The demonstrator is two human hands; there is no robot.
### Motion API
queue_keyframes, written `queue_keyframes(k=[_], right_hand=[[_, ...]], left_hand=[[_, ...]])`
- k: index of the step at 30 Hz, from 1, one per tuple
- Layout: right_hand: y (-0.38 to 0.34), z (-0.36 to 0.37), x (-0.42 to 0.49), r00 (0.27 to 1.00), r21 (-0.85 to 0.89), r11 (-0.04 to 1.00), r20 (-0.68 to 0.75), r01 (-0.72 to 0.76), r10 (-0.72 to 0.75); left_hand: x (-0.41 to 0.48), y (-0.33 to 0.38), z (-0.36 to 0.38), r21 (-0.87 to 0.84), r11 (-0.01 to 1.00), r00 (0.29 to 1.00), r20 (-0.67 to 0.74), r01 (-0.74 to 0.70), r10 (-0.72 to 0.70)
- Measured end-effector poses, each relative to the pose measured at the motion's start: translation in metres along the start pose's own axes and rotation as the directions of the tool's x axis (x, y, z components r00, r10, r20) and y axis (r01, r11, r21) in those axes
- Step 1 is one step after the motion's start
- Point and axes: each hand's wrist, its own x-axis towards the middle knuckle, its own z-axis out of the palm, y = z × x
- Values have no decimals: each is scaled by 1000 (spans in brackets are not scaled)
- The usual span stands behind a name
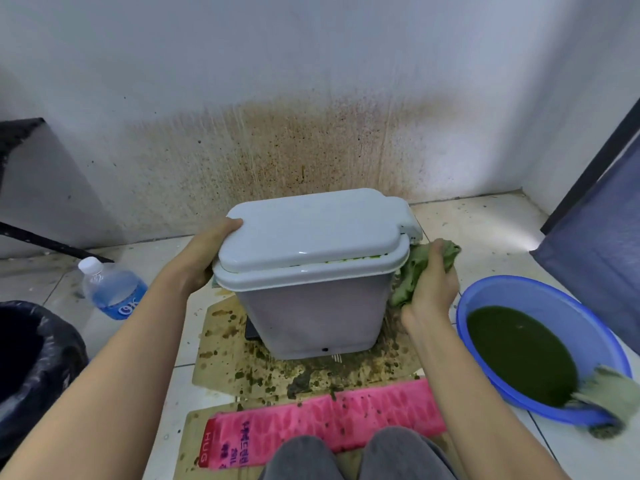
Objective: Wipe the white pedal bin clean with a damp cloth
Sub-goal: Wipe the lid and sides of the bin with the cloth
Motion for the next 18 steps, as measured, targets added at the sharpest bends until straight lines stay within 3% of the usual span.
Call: queue_keyframes(k=[3, 6, 7, 9, 10, 11, 12, 14, 18], right_hand=[[-26, 3, 2, 975, -12, 976, -19, 220, -220], [-47, 34, -1, 849, -186, 851, 324, 490, -418], [-47, 46, -4, 753, -323, 712, 492, 624, -437], [-36, 64, -3, 514, -510, 110, 784, 853, -348], [-29, 70, 0, 459, -503, -123, 846, 855, -270], [-26, 73, 4, 455, -499, -231, 863, 835, -219], [-26, 75, 7, 478, -517, -260, 855, 816, -201], [-29, 80, 19, 528, -561, -198, 826, 804, -198], [-44, 92, 38, 622, -639, -126, 768, 759, -153]], left_hand=[[5, 16, 8, 251, 966, 980, -169, -59, 104], [1, 40, 41, 374, 904, 902, -285, -207, 325], [-1, 48, 58, 392, 882, 888, -261, -261, 379], [-3, 60, 97, 457, 830, 887, -162, -320, 431], [-3, 62, 115, 531, 787, 897, -104, -314, 429], [-1, 60, 130, 643, 709, 910, -45, -290, 413], [0, 55, 141, 761, 595, 921, 9, -259, 389], [6, 44, 150, 882, 419, 929, 55, -216, 365], [11, 35, 146, 901, 384, 927, 49, -201, 371]])
